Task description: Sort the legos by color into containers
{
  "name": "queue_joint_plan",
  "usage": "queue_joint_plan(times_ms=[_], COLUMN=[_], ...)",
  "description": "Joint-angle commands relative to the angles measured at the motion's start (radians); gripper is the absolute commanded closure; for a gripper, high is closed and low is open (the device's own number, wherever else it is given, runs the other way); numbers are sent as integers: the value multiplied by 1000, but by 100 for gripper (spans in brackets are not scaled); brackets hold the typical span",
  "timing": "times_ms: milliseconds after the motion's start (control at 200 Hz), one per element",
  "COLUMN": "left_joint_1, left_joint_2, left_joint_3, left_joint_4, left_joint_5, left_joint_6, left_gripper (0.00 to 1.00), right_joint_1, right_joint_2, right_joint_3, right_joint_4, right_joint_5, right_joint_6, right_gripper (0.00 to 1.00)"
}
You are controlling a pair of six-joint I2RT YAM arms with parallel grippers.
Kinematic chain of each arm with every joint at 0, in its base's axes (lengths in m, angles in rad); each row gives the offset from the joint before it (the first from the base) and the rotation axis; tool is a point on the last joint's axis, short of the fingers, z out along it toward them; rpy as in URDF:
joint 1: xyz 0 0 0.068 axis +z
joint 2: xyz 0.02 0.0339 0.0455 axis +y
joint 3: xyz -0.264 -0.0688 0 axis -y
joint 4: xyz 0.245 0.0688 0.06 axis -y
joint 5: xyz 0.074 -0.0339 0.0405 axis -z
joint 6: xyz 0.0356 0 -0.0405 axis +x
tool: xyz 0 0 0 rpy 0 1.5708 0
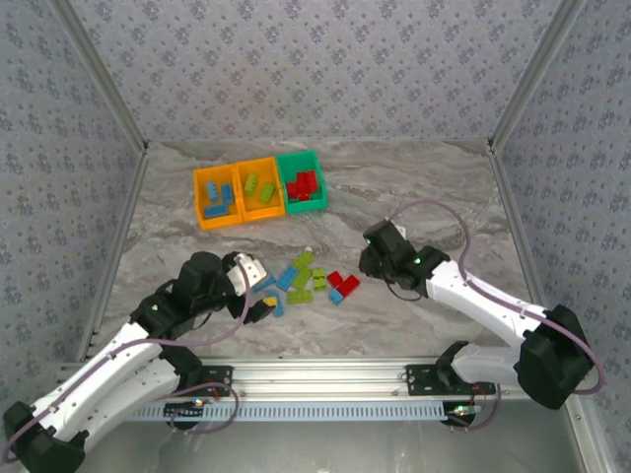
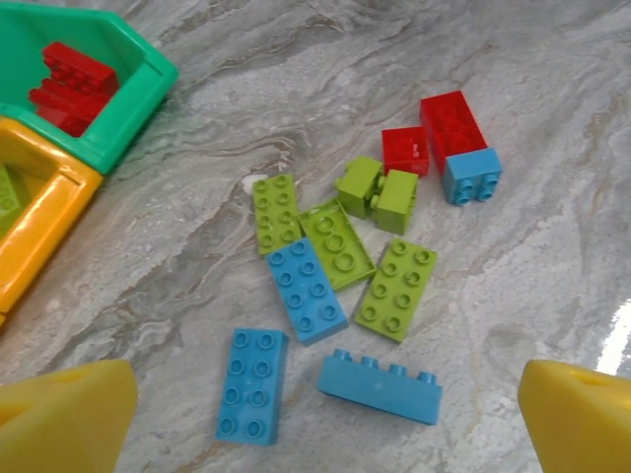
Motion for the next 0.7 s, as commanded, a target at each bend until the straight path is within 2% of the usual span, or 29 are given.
queue_joint_plan(times_ms=[0,165,455,590,640,695], left_joint_1=[17,20,26,28,29,30], left_joint_2=[-15,-51,-67,-62,-59,-54], left_joint_3=[-3,-9,-15,-18,-17,-17], left_joint_4=[39,47,54,57,58,60], left_joint_5=[-43,-97,-142,-142,-141,-140], left_joint_6=[22,10,14,16,17,17], left_gripper=[1,1,1,1,1,1], right_joint_1=[24,33,-47,-85,-89,-95], right_joint_2=[130,438,1001,1158,1189,1215], right_joint_3=[186,532,1206,1448,1506,1549], right_joint_4=[84,80,-97,-193,-205,-210], right_joint_5=[-35,-42,22,-29,-39,-54], right_joint_6=[-214,-373,-554,-585,-612,-634], right_gripper=[73,73,76,65,56,53])
